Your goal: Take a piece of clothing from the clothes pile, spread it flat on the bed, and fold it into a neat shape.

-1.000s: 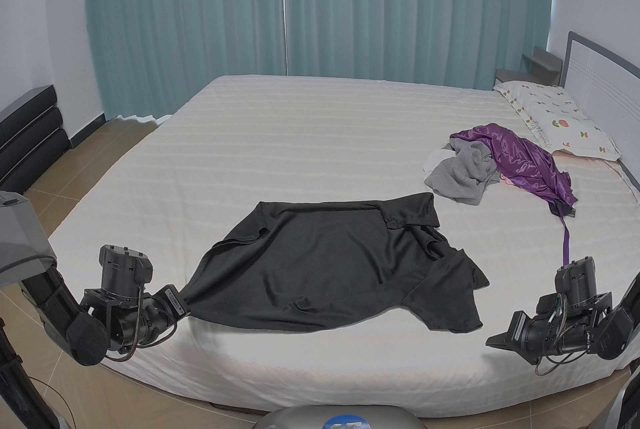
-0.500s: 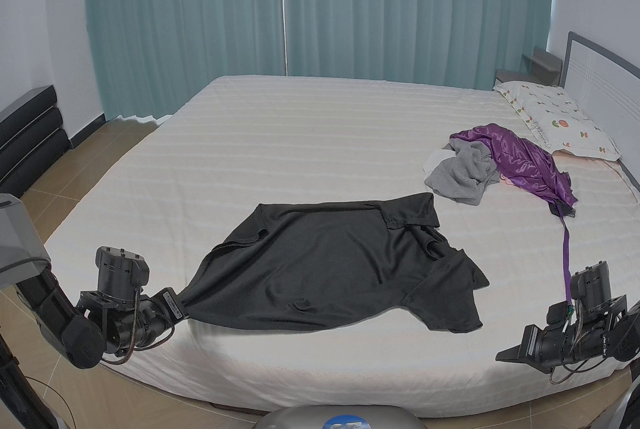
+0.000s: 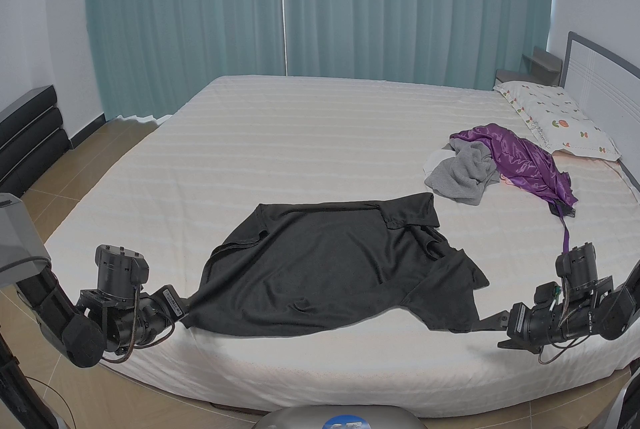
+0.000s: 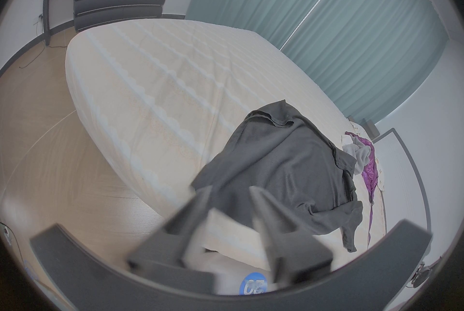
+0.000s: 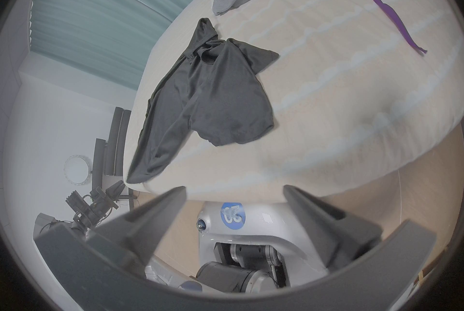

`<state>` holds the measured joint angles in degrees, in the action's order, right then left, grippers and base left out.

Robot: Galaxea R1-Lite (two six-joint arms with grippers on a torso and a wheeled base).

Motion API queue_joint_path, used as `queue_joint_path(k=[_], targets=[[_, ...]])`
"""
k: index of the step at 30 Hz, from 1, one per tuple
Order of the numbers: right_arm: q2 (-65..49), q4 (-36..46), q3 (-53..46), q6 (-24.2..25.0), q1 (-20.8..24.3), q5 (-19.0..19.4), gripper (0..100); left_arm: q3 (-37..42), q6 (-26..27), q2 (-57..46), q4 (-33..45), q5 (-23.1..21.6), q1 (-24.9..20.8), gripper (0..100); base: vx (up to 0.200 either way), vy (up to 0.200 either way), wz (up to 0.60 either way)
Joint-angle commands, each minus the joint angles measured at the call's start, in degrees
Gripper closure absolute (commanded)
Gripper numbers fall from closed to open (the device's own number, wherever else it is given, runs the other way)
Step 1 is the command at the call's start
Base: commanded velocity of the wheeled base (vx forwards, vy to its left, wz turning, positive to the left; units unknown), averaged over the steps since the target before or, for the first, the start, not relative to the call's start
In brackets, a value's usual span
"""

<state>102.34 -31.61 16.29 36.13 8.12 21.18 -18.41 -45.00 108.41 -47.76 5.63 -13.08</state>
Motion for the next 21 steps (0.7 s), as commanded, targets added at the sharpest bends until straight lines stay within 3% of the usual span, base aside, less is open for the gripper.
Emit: queue_joint_path(k=[1,6,12,17,21], targets=[[4.10,-0.12,3.05,0.17,0.05,0.18,0,-0.66,-0.09,0.31,-0.14,-0.09,0.51,0,0.000,0.000,0.00],[6.91,-0.12,9.03,0.78,-0.03,0.09,0,-3.48,-0.18,0.93,-3.65,-0.62,4.29,0,0.000,0.000,0.00],[8.31,-1.35,9.20,0.87,-0.21,0.09,0,-10.51,0.26,7.52,-3.04,-5.63,6.40,0,0.000,0.000,0.00],[9.63,-4.51,7.80,0.96,-1.09,0.01,0,-18.86,0.17,14.02,-2.86,-8.80,6.66,0,0.000,0.000,0.00],[11.21,-6.18,6.83,1.04,-1.62,0.09,0,-21.14,-0.27,15.69,-2.25,-9.24,6.58,0,0.000,0.000,0.00]])
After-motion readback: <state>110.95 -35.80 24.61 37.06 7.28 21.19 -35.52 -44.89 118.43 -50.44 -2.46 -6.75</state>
